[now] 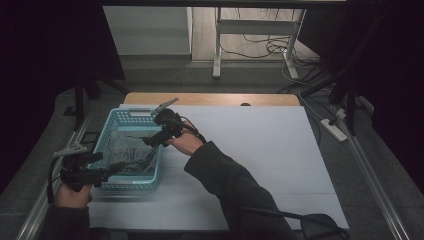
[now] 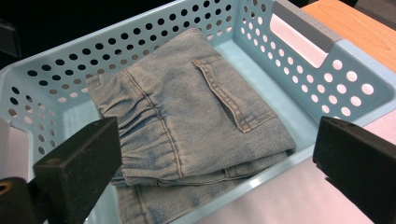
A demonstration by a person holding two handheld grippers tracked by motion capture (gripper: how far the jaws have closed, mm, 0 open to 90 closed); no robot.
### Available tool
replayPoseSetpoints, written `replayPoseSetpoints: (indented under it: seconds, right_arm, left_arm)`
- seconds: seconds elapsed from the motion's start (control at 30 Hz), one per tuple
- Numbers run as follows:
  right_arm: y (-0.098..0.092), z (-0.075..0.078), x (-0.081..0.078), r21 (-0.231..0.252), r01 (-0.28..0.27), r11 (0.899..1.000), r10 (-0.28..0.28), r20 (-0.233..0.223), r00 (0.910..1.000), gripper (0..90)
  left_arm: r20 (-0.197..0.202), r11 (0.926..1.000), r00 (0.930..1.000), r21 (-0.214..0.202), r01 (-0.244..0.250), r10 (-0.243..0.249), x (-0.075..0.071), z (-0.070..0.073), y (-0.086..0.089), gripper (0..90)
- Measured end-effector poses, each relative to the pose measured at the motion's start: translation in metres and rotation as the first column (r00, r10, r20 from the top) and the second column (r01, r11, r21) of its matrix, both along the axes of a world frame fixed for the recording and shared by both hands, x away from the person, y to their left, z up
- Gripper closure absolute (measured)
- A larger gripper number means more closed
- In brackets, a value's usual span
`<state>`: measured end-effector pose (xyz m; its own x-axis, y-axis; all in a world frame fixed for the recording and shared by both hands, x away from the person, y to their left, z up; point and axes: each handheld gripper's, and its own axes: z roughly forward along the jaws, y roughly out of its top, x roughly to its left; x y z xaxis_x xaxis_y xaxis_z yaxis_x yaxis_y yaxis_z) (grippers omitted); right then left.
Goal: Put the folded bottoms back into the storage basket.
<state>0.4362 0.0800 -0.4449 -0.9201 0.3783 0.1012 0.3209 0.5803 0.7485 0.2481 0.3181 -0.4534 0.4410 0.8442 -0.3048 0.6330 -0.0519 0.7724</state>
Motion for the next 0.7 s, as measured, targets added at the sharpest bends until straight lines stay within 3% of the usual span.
replayPoseSetpoints:
  seconds: [0.7]
  right_arm:
    - [-0.007,-0.001,-0.012,-0.017,-0.022,1.0,0.023,0.042,0.9989,0.0]
  left_arm:
    - [-0.019,0.9999,0.9998,-0.014,0.007,-0.007,-0.047,-0.013,-0.008,0.0]
